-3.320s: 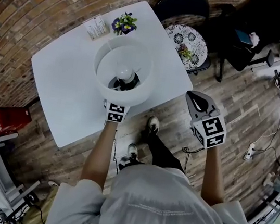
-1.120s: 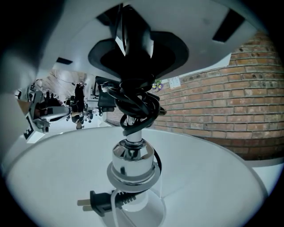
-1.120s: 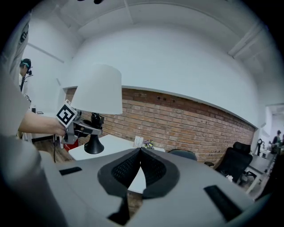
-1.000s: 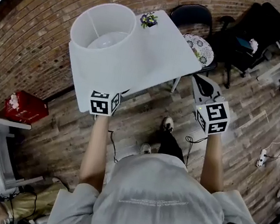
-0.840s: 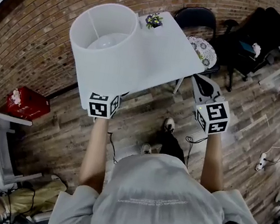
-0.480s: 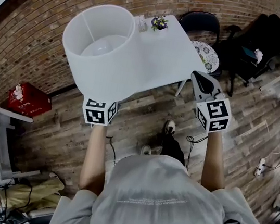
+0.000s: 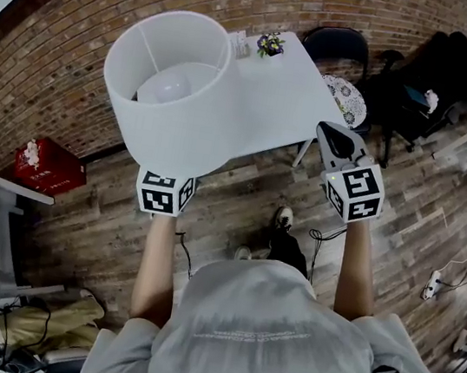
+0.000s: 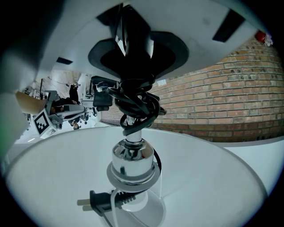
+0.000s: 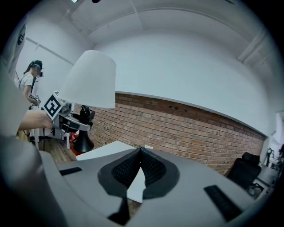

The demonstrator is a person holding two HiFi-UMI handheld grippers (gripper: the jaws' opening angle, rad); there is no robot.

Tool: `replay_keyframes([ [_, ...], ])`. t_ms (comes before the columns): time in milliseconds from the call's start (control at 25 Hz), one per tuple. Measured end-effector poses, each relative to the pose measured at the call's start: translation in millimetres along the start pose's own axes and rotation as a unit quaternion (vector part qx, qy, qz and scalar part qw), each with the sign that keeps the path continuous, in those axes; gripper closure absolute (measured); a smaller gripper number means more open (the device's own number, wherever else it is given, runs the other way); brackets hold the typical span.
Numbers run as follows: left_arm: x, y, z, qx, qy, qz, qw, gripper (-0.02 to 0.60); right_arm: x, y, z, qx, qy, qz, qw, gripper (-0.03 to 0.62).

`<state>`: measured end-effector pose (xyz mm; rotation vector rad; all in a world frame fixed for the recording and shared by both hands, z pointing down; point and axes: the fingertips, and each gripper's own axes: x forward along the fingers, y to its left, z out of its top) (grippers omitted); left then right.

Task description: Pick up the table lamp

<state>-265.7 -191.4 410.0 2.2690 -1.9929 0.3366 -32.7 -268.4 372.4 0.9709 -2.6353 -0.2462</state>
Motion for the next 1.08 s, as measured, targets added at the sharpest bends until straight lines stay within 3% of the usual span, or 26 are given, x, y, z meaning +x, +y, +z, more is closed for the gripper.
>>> replay_keyframes([
  [1080,16,-9,-10,0.004,0.000,-0.014,0.9999,0.431,14,-8,-11,0.001,0.005,0.010,1.000,0.592],
])
